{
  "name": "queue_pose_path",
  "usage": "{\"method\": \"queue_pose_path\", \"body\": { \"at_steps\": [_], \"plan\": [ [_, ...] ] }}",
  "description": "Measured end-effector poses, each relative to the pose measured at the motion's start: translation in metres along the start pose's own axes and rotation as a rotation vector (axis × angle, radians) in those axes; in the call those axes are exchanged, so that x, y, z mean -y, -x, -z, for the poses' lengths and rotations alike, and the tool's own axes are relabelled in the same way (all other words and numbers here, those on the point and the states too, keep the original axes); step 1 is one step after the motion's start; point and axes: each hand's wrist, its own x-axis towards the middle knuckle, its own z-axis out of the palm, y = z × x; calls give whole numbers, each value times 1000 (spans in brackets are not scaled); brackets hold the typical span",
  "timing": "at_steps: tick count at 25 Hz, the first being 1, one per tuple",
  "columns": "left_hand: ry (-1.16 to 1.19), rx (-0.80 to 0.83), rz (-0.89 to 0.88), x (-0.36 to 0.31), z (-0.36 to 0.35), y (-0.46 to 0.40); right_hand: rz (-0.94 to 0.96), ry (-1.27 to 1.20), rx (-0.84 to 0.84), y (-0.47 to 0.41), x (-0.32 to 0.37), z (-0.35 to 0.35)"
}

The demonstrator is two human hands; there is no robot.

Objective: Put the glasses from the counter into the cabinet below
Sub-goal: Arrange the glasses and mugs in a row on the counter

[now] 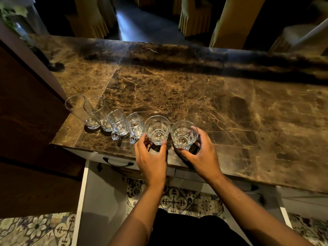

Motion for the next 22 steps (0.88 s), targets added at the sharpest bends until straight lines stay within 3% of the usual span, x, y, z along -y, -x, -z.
{"method": "queue_pose_path", "body": {
  "at_steps": [22],
  "plan": [
    [63,7,-25,12,-3,1,1,8,17,-3,4,-6]
  ]
}}
